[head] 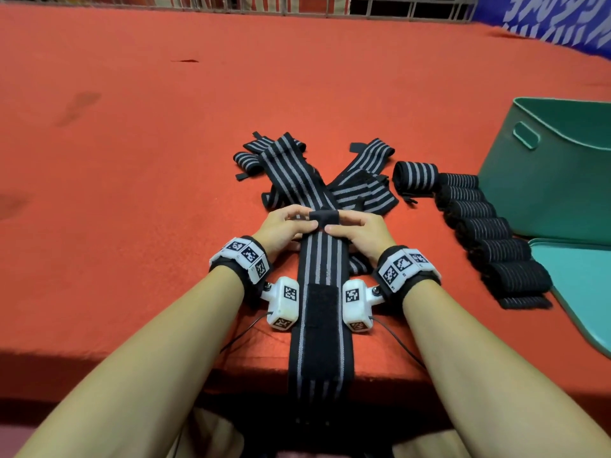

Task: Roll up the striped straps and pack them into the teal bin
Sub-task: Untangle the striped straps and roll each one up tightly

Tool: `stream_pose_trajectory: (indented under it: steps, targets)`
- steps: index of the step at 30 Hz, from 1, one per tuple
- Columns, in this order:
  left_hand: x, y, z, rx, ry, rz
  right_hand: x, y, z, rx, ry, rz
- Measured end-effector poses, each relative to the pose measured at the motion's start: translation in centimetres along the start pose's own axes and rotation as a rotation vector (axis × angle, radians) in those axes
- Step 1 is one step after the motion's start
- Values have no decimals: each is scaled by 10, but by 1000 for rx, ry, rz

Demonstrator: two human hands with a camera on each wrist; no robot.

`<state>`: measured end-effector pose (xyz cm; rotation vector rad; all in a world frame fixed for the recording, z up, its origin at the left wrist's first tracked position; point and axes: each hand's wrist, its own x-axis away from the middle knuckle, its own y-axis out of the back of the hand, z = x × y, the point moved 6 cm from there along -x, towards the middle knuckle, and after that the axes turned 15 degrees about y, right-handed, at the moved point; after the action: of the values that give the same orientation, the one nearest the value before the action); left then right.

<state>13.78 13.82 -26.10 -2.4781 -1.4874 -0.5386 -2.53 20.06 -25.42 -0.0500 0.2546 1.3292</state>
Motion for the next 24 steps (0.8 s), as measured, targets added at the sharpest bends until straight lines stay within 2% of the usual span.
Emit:
stream_pose_trajectory:
  steps: [6,11,17,22,24]
  targets:
    - [2,-5,-4,95,75,51,-1,5,-2,-93,-25,-77]
    - [0,-7,-1,-20,99,68,-2,5,-5,-116,-10,-87]
    - [-2,-3,0,-5,46,30,-3,4,-3,-63,19,-48]
    - [0,-3,0,11,18,23,-4,1,-1,-110,-78,22]
    - [-2,-2,0,11,16,18,-3,1,0,-90,-67,68]
